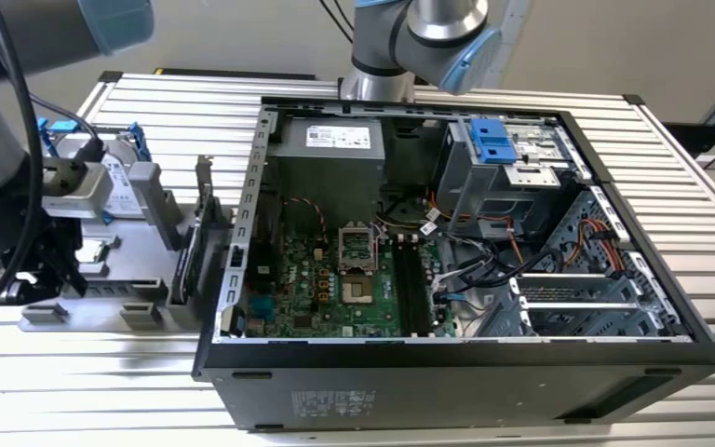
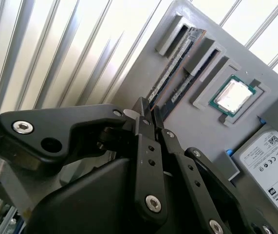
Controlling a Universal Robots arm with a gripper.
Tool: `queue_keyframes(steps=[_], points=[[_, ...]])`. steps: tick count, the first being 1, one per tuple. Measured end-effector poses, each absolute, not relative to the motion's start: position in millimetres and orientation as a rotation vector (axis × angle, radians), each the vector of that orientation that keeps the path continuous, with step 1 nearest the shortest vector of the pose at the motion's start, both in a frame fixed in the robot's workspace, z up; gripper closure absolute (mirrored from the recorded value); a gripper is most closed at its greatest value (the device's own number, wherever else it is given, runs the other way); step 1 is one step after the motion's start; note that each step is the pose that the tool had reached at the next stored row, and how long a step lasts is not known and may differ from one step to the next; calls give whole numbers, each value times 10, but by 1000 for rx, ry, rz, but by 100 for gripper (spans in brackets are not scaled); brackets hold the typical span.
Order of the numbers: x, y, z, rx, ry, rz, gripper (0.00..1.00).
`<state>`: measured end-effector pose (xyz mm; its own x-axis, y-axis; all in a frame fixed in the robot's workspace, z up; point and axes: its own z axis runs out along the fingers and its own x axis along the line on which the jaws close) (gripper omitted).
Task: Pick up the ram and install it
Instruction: 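Pick up the ram and move it above insertion slot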
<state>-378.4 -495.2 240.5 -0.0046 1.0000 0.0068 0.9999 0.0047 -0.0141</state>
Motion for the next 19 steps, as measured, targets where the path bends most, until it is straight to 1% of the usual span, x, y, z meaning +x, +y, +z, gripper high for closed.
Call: queue_keyframes(steps=[19], points=[[-3784, -4951, 2676, -2206, -2216, 8, 100]])
